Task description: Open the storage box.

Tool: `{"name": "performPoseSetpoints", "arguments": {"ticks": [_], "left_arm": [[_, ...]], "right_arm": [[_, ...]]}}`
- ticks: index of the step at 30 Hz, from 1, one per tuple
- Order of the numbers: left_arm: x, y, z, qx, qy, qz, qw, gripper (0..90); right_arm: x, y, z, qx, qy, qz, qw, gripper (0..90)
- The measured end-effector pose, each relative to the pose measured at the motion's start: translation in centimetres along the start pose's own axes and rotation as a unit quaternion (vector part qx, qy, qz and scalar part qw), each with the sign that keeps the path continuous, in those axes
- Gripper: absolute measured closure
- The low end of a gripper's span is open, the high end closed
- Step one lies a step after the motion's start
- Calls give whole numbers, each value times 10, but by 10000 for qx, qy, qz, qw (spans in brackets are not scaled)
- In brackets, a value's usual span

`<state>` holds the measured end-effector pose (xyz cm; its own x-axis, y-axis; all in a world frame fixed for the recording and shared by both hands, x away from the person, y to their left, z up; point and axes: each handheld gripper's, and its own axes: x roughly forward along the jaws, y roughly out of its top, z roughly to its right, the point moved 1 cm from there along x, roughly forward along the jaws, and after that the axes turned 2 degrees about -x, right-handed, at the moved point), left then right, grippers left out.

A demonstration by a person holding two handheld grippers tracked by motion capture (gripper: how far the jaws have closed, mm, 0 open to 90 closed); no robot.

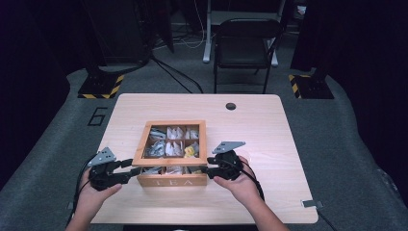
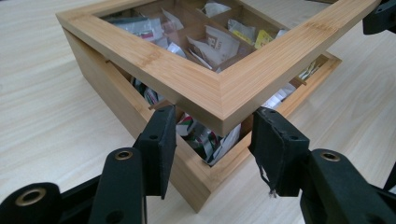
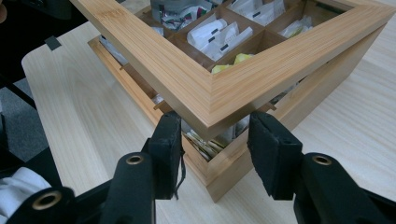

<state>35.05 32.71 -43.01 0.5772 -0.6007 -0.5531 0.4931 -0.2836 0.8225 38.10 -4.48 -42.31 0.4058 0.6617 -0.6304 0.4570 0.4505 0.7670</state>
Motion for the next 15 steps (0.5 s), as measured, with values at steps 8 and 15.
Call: {"name": "performPoseSetpoints", "arguments": {"ticks": [8, 15], "left_arm": [[-3, 10, -1, 124, 5, -37, 9999, 486], [-7, 20, -4, 200, -17, 14, 9998, 481]], "right_arm": [[-5, 8, 1, -102, -84, 49, 9999, 496], [-9, 19, 1, -256, -178, 101, 9995, 465]]}}
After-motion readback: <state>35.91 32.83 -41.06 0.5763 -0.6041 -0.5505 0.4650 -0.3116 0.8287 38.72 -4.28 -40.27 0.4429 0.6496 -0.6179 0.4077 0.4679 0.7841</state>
